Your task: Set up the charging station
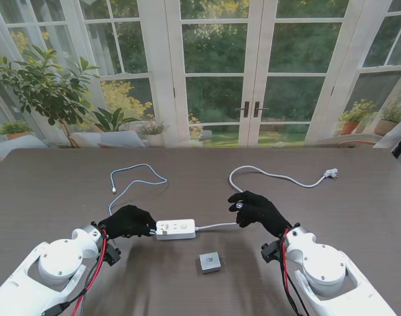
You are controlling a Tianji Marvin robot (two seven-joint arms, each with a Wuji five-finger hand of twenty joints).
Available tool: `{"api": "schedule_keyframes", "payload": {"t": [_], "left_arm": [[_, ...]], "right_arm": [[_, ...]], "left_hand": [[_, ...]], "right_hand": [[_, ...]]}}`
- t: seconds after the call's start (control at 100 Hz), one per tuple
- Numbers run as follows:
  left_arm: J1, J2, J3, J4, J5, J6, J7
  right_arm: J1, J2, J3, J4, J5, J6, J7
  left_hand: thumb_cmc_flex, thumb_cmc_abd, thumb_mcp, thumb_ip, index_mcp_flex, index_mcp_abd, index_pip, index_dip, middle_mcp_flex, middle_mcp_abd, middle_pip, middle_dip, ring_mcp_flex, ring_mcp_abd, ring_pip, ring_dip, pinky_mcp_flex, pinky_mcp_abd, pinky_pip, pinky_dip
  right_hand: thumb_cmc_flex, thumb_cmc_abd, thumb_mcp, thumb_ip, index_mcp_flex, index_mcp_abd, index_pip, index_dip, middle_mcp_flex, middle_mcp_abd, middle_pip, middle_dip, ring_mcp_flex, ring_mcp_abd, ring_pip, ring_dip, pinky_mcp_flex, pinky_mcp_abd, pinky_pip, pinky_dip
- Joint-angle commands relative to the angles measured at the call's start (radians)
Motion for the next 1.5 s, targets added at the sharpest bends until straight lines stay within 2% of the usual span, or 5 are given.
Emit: {"api": "schedule_keyframes", "payload": {"t": [0.0, 0.07, 0.24, 0.84, 1.49], "left_arm": [[-0.006, -0.001, 0.004, 0.003, 0.001, -0.005, -0.022], [-0.012, 0.002, 0.009, 0.006, 0.017, -0.018, -0.027], [-0.020, 0.004, 0.019, 0.011, 0.048, -0.037, -0.016], [-0.029, -0.007, 0.033, 0.041, 0.014, -0.075, 0.018], [0.003, -0.016, -0.002, 0.007, 0.024, -0.046, 0.061]], "right_arm": [[-0.006, -0.003, -0.001, -0.001, 0.002, 0.003, 0.016], [-0.006, -0.003, -0.001, -0.001, 0.003, 0.002, 0.017], [-0.005, -0.002, 0.000, 0.000, 0.006, 0.003, 0.020], [-0.007, -0.004, 0.000, 0.000, 0.015, 0.003, 0.020], [-0.062, 0.010, -0.010, -0.045, -0.177, -0.128, -0.049]], "left_hand": [[0.032, -0.065, -0.045, -0.005, 0.008, -0.023, 0.006, 0.027, 0.072, -0.057, 0.083, 0.049, 0.007, 0.023, 0.143, -0.012, 0.065, -0.263, 0.285, 0.023], [0.145, -0.069, -0.140, -0.044, -0.013, -0.054, 0.066, 0.010, 0.067, -0.073, 0.112, 0.100, 0.007, 0.018, 0.145, -0.015, 0.065, -0.272, 0.285, 0.021], [0.305, -0.033, -0.234, 0.005, 0.007, -0.068, 0.216, -0.156, 0.062, -0.055, 0.163, 0.218, 0.007, 0.008, 0.139, -0.020, 0.065, -0.276, 0.285, 0.017], [0.295, 0.007, -0.018, -0.010, 0.082, 0.010, 0.354, -0.134, 0.051, 0.089, 0.145, 0.466, 0.007, 0.015, 0.120, -0.031, 0.063, -0.249, 0.285, 0.000], [0.228, 0.032, 0.053, -0.039, 0.084, 0.011, 0.388, -0.054, 0.026, 0.083, 0.182, 0.504, 0.008, -0.036, 0.119, -0.037, 0.065, -0.280, 0.285, -0.014]], "right_hand": [[-0.008, 0.010, -0.001, 0.020, -0.013, 0.000, -0.057, -0.002, 0.013, 0.005, -0.013, 0.006, 0.026, 0.000, 0.015, -1.077, 0.009, 0.016, -0.022, 0.014], [-0.008, 0.010, -0.001, 0.020, -0.011, -0.001, -0.057, -0.002, 0.013, 0.005, -0.014, 0.006, 0.026, -0.001, 0.015, -1.077, 0.009, 0.015, -0.023, 0.014], [-0.008, 0.010, -0.002, 0.021, -0.010, -0.001, -0.058, -0.002, 0.012, 0.004, -0.014, 0.006, 0.025, 0.000, 0.014, -1.077, 0.008, 0.016, -0.024, 0.013], [-0.010, 0.012, -0.002, 0.020, -0.011, 0.000, -0.059, -0.001, 0.013, 0.005, -0.013, 0.007, 0.025, 0.003, 0.015, -1.076, 0.009, 0.017, -0.025, 0.014], [0.033, -0.126, 0.030, 0.000, 0.119, -0.038, -0.033, 0.004, 0.050, -0.004, 0.013, 0.019, 0.067, -0.020, 0.046, -1.063, 0.045, 0.008, 0.027, 0.029]]}}
